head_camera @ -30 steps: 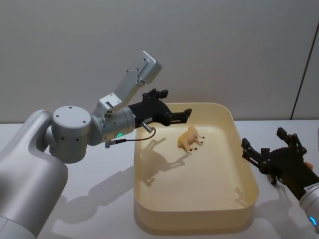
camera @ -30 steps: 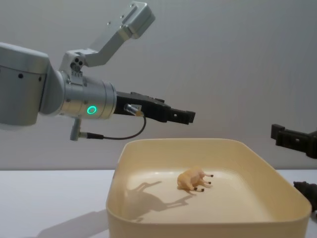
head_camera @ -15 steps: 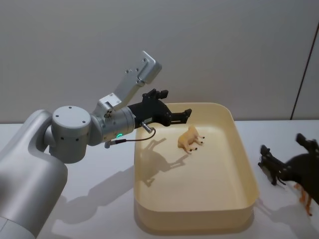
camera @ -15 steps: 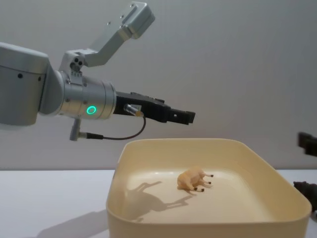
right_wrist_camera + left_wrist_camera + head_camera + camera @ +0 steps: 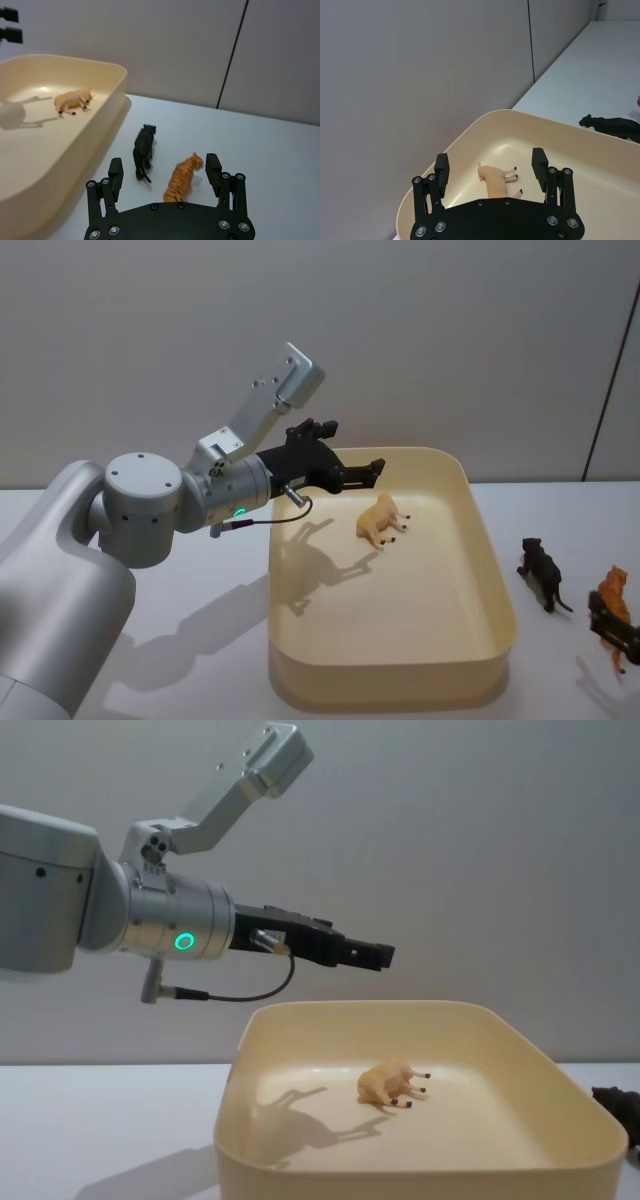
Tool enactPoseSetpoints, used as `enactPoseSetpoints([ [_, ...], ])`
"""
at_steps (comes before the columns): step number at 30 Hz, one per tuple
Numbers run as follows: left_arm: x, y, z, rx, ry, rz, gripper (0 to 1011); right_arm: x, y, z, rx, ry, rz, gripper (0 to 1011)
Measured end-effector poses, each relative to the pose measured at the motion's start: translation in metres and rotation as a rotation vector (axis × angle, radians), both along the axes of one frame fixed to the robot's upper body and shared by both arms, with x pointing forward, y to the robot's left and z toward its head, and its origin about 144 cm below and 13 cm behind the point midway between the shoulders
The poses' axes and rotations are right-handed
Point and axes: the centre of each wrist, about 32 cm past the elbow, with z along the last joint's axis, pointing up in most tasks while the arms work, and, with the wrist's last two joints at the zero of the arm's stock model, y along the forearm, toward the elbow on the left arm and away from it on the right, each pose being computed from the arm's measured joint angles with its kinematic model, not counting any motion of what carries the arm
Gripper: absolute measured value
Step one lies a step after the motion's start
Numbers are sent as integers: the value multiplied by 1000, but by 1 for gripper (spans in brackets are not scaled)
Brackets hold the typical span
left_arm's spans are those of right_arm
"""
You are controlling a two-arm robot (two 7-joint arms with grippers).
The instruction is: Pick up the toy alternately with two hands and place it into the central storage box.
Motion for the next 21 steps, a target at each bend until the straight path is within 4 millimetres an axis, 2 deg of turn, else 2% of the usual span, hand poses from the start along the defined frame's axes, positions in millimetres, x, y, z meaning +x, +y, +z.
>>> enactPoseSetpoints([
  [10, 0, 0, 0, 0, 0, 0, 1002, -7, 1, -10, 3, 72, -82, 1001],
  [21, 0, 0, 0, 0, 0, 0, 1001, 11, 7, -21, 2, 120, -124, 1001],
])
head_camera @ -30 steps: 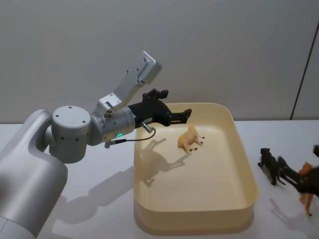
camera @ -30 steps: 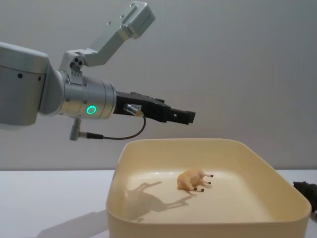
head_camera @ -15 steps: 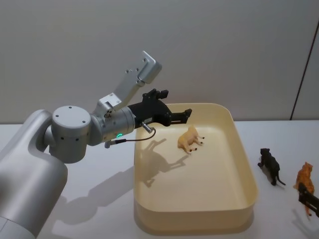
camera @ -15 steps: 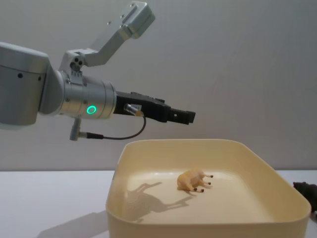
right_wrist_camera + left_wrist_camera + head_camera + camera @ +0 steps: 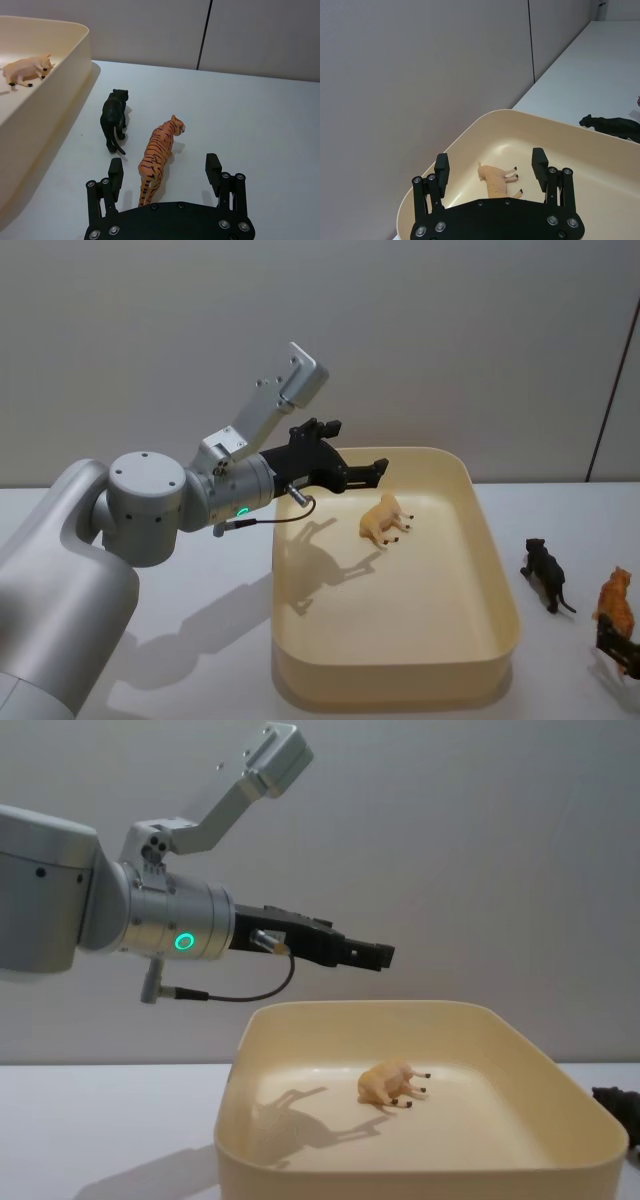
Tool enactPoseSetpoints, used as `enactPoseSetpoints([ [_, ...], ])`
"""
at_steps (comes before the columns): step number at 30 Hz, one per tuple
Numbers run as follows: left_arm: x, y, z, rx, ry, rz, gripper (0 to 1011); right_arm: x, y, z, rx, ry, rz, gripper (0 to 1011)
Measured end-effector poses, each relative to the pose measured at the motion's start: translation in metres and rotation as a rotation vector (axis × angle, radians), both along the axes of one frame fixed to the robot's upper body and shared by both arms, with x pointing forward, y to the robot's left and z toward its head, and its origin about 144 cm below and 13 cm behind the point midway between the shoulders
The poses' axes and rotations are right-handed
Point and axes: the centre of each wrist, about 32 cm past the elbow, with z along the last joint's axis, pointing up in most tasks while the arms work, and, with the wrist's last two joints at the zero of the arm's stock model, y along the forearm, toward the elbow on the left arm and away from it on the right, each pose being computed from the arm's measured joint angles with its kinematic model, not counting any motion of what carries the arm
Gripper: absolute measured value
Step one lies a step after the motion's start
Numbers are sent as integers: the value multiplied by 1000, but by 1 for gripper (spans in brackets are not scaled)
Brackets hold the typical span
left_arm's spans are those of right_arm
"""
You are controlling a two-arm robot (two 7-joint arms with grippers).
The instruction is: Pick up the toy alternately with two hands and place it into the central storage box.
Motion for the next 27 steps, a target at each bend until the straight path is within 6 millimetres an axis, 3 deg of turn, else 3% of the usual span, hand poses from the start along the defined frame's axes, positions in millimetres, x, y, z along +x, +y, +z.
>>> enactPoseSetpoints([
  [5, 0, 0, 0, 0, 0, 0, 1001, 9, 4, -4, -2, 15, -3, 994],
  [9, 0, 0, 0, 0, 0, 0, 1001, 14, 6, -6, -3, 25, -3, 912],
  [27, 0, 0, 0, 0, 0, 0, 1002, 25, 11, -9, -5, 41, -2, 389],
])
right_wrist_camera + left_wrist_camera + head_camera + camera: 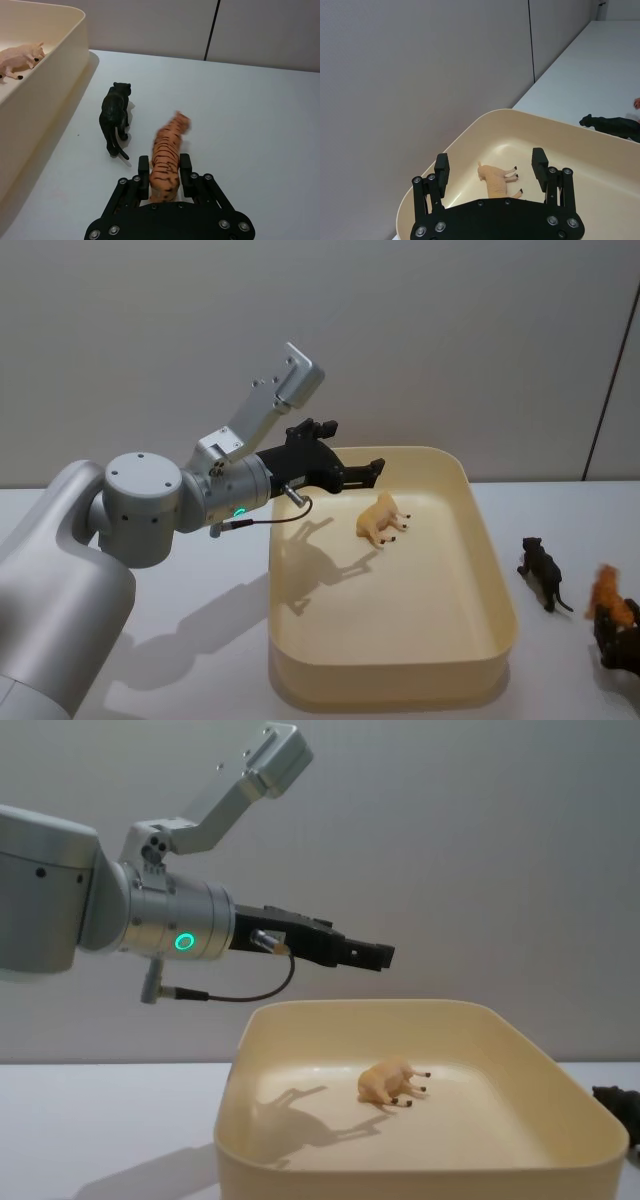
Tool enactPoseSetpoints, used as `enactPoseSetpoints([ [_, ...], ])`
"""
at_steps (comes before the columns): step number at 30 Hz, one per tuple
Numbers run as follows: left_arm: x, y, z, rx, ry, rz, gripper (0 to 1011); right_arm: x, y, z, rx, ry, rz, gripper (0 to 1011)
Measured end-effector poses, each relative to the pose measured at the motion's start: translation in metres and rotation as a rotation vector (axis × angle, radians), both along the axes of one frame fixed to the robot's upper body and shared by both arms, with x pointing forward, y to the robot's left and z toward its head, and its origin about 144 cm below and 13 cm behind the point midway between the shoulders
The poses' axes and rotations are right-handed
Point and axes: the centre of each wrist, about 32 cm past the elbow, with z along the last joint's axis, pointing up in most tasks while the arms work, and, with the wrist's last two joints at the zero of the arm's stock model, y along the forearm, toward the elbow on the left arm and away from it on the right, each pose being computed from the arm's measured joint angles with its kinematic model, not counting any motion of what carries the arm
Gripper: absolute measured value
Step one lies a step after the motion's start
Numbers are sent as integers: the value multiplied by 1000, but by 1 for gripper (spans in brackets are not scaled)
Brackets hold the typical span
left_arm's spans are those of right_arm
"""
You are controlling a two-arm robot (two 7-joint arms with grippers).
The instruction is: Pick up the toy alternately with two hands and place it into the central storage box.
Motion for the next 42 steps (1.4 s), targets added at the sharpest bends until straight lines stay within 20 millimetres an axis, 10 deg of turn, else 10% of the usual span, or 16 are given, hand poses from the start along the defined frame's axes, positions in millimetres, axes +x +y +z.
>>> enactPoseSetpoints([
  [42, 0, 0, 0, 0, 0, 0, 1001, 29, 37, 65, 126, -308, 334, 305],
])
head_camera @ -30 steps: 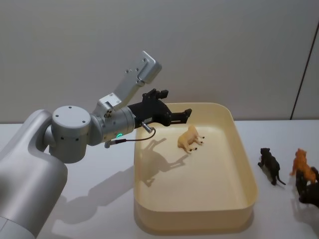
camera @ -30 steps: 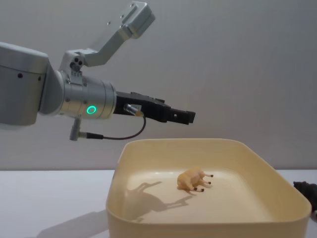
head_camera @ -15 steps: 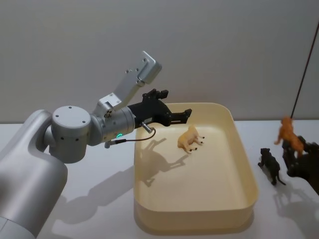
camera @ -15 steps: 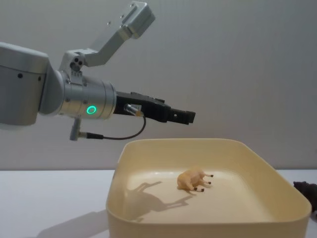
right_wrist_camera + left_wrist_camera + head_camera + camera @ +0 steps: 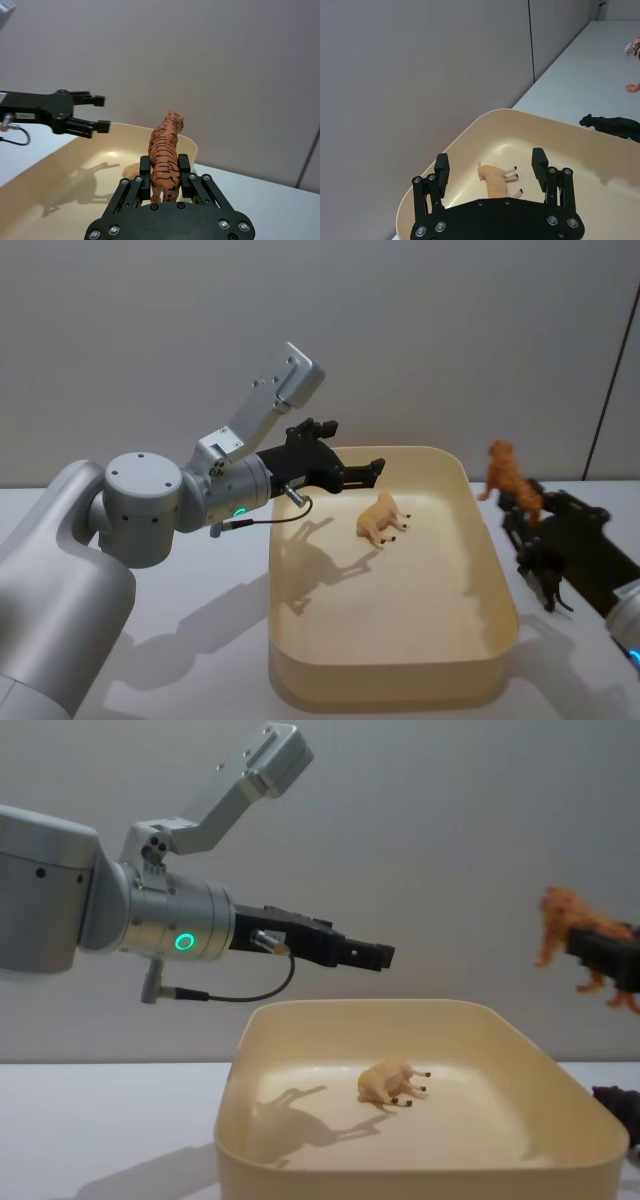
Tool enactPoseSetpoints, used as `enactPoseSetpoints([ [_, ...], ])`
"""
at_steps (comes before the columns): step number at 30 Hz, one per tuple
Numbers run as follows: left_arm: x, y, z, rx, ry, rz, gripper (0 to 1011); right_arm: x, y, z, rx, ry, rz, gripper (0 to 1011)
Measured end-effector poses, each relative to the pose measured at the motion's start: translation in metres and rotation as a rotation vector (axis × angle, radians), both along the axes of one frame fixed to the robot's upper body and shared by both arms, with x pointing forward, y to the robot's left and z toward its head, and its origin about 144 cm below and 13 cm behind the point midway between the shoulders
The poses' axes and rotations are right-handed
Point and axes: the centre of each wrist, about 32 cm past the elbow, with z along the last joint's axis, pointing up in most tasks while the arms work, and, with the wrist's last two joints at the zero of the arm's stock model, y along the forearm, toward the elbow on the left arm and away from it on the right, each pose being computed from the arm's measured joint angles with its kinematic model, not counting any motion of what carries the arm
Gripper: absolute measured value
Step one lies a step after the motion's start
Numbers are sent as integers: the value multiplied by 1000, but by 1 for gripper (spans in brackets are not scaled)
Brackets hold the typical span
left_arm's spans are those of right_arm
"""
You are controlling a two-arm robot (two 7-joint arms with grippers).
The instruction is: Pick up the toy alternately with two hands and place it into the central storage box.
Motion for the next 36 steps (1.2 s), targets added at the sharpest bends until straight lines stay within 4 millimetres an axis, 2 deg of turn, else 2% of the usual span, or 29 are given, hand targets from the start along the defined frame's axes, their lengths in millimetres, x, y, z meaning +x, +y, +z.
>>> enactPoseSetpoints([
  [11, 0, 0, 0, 0, 0, 0, 1002, 24, 27, 12, -6, 61, 159, 317],
  [21, 0, 0, 0, 0, 0, 0, 1001, 41, 47, 20, -20, 112, 259, 671],
  [26, 0, 0, 0, 0, 0, 0, 1002, 44, 51, 22, -23, 122, 280, 803],
  [28, 0, 0, 0, 0, 0, 0, 1001, 45, 52, 22, -24, 124, 285, 839],
  [29, 0, 0, 0, 0, 0, 0, 1002, 45, 52, 22, -25, 124, 285, 889],
  [30, 0, 0, 0, 0, 0, 0, 1001, 45, 52, 22, -25, 124, 285, 889],
  [32, 0, 0, 0, 0, 0, 0, 1001, 44, 49, 22, -28, 123, 279, 973],
  [36, 0, 0, 0, 0, 0, 0, 1001, 40, 39, 22, -28, 115, 250, 1001],
])
